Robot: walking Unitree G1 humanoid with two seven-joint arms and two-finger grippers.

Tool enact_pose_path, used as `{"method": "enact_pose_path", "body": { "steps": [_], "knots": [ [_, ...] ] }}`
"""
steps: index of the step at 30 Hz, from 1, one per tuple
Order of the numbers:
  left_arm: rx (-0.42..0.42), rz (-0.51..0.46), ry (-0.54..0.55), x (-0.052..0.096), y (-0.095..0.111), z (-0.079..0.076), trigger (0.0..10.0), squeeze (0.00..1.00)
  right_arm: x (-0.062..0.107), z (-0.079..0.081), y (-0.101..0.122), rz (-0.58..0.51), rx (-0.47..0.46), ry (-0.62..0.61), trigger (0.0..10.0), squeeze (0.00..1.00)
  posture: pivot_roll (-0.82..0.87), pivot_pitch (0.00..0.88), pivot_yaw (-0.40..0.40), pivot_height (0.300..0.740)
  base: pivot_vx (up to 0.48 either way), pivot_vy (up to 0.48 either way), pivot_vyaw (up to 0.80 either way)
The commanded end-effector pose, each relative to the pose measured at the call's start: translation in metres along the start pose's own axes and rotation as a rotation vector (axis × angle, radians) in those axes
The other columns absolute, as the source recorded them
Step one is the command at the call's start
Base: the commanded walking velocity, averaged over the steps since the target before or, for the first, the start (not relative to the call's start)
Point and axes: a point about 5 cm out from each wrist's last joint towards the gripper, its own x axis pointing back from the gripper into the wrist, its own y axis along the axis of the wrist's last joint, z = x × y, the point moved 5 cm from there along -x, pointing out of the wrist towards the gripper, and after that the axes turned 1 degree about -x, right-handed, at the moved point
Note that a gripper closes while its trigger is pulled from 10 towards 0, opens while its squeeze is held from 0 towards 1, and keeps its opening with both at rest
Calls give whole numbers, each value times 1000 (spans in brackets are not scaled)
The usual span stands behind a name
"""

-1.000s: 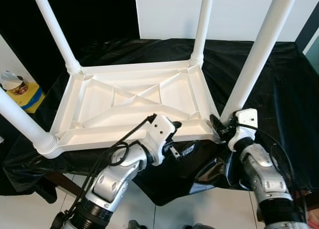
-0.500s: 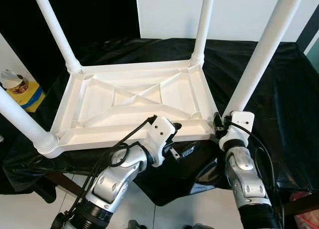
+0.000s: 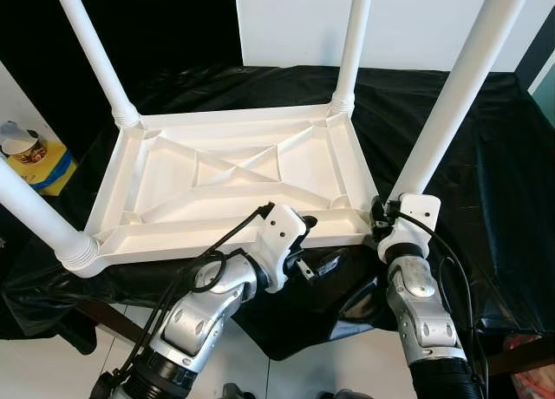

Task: Building children table

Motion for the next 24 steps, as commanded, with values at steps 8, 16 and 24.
{"method": "enact_pose_path", "body": {
  "steps": [8, 16, 24],
  "knots": [
    [-2, 5, -46, 0, -1, -8, 10000, 0, 9, -1, -4, 9, 12, 72, 10000, 1000, -116, 87, 11, 740, 0, 0, 0],
    [-2, 7, -45, 1, -1, -8, 10000, 0, 17, -12, 6, -27, 32, 231, 10000, 1000, -119, 90, 11, 740, 0, 0, 0],
    [-2, 10, -48, 1, -2, -8, 10000, 0, 12, -19, 8, 5, 77, 458, 10000, 0, -124, 94, 19, 740, 0, 0, 0]
  ]
}}
